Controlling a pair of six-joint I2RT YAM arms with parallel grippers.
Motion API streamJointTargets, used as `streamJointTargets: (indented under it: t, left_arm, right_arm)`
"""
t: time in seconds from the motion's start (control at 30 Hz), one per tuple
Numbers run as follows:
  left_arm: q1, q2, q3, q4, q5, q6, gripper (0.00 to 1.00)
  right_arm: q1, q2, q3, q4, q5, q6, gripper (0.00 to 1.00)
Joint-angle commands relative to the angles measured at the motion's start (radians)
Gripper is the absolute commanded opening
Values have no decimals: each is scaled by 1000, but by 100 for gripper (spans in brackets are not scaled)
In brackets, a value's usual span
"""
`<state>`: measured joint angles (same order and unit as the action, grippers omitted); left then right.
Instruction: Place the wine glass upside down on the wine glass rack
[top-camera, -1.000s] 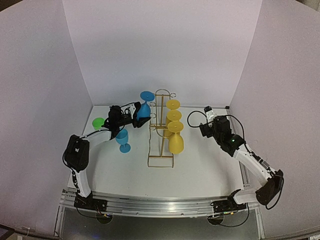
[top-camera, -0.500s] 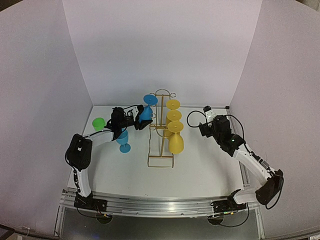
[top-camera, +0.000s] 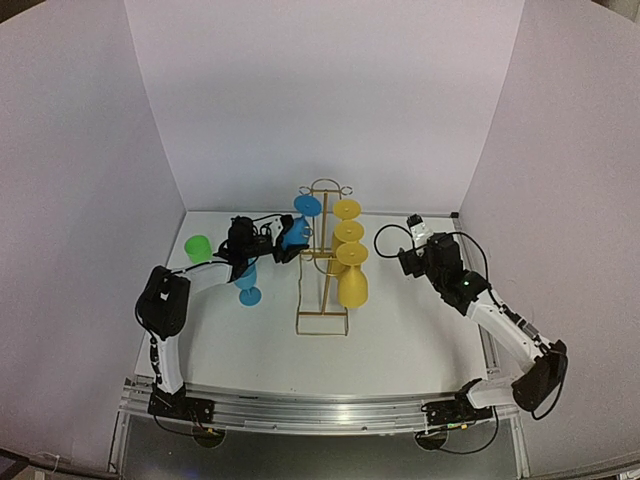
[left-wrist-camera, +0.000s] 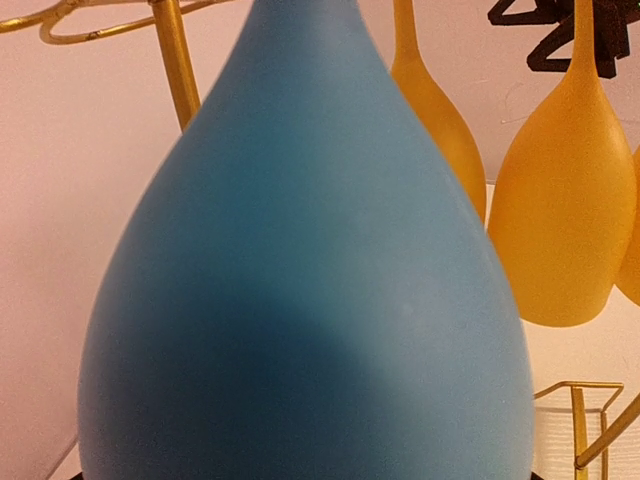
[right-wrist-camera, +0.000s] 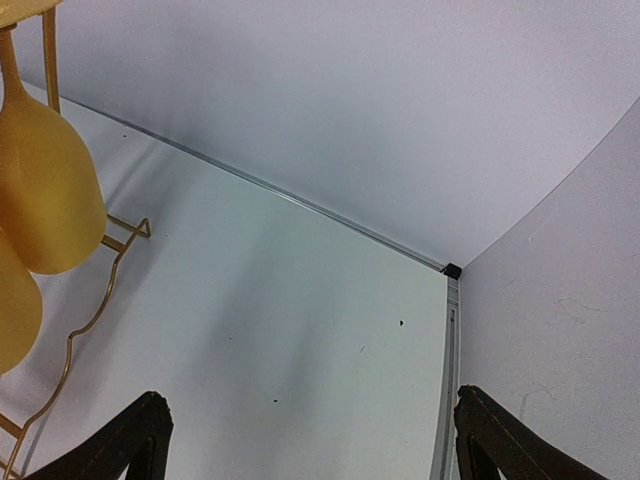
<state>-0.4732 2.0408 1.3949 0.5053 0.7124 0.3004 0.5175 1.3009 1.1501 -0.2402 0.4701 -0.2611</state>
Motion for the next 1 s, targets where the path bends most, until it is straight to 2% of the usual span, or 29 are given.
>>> streamJointTargets:
  t: [0.0, 0.13, 0.23, 0.33, 0.43, 0.73, 0.97]
  left_arm:
    - [-6, 11, 37, 9, 17, 15, 47]
    - [-7, 17, 25, 19, 24, 4, 52]
    - [-7, 22, 20, 25, 32, -14, 61]
    - [-7, 25, 18, 24, 42, -26, 76]
    - [-7, 23, 11, 26, 51, -28, 86]
    - [-5, -25, -34, 32, 43, -16, 99]
    - [3, -110, -107, -82, 31, 60, 100]
  right_arm:
    - [-3, -38, -9, 22, -3, -7, 93]
    - [-3, -36, -13, 23, -2, -7, 93]
    - [-4, -31, -11, 22, -8, -10, 93]
    - [-3, -25, -5, 23, -16, -16, 93]
    - [-4, -22, 3, 22, -16, -22, 93]
    - [-3, -27, 13, 23, -29, -23, 93]
    - [-3, -44, 13, 22, -50, -10, 94]
